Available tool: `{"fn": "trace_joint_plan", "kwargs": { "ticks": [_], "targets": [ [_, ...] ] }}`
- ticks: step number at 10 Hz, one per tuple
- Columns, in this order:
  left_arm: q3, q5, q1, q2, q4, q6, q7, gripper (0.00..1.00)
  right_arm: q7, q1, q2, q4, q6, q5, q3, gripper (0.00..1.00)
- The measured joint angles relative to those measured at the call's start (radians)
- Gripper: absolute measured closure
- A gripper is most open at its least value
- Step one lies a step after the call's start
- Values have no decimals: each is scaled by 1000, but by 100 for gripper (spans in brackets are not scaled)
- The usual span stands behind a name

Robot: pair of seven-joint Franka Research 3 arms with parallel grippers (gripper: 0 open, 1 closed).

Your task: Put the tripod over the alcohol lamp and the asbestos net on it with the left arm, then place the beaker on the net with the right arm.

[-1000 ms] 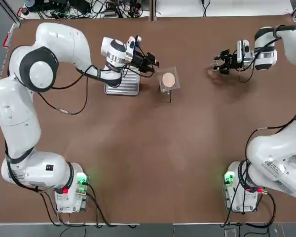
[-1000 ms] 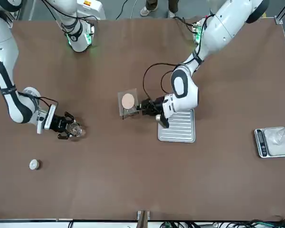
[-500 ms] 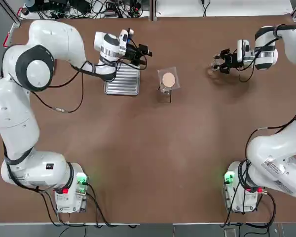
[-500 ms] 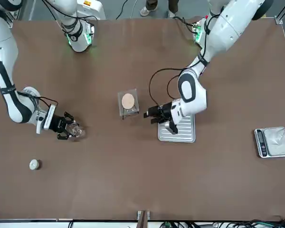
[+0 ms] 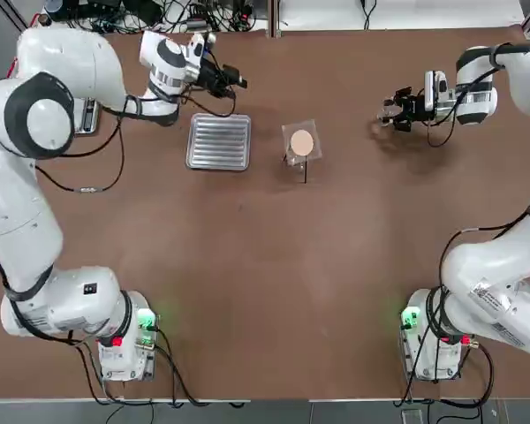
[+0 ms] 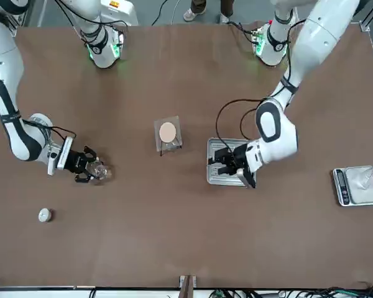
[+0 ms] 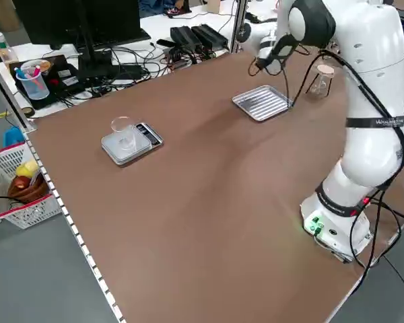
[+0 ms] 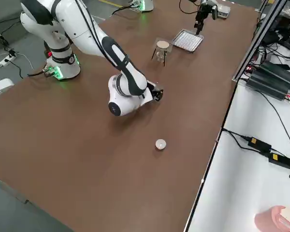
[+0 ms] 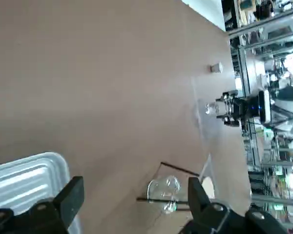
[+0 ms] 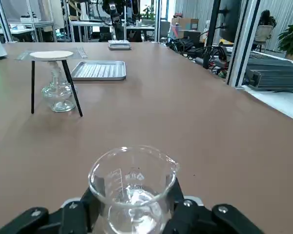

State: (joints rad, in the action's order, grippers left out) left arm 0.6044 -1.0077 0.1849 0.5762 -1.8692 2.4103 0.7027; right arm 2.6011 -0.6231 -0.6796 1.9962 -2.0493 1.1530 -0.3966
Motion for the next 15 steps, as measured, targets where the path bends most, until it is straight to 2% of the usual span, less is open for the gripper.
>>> {"fn": "trace_joint_plan", "kwargs": {
  "ticks": [3,4,5,8,10,12,15],
  "targets": [
    [0,518,262,-90,39,-415,-219,6,0,1,1,0,-1,1,0,41],
    [-1,657,326,-128,69,-518,-257,6,0,2,2,0,-1,1,0,41],
    [-1,733,388,-173,86,-580,-272,6,0,4,6,0,-1,8,0,41],
    [-3,800,494,-305,87,-676,-315,2,0,47,43,3,-1,52,-1,41],
    [-1,890,491,-375,87,-708,-399,1,-14,86,72,6,-7,84,-1,41],
    [1,918,489,-445,106,-765,-433,1,-54,125,103,17,-17,111,-2,41],
    [-1,918,489,-454,216,-825,-434,1,-116,198,163,45,-59,166,-3,41]
  ]
}}
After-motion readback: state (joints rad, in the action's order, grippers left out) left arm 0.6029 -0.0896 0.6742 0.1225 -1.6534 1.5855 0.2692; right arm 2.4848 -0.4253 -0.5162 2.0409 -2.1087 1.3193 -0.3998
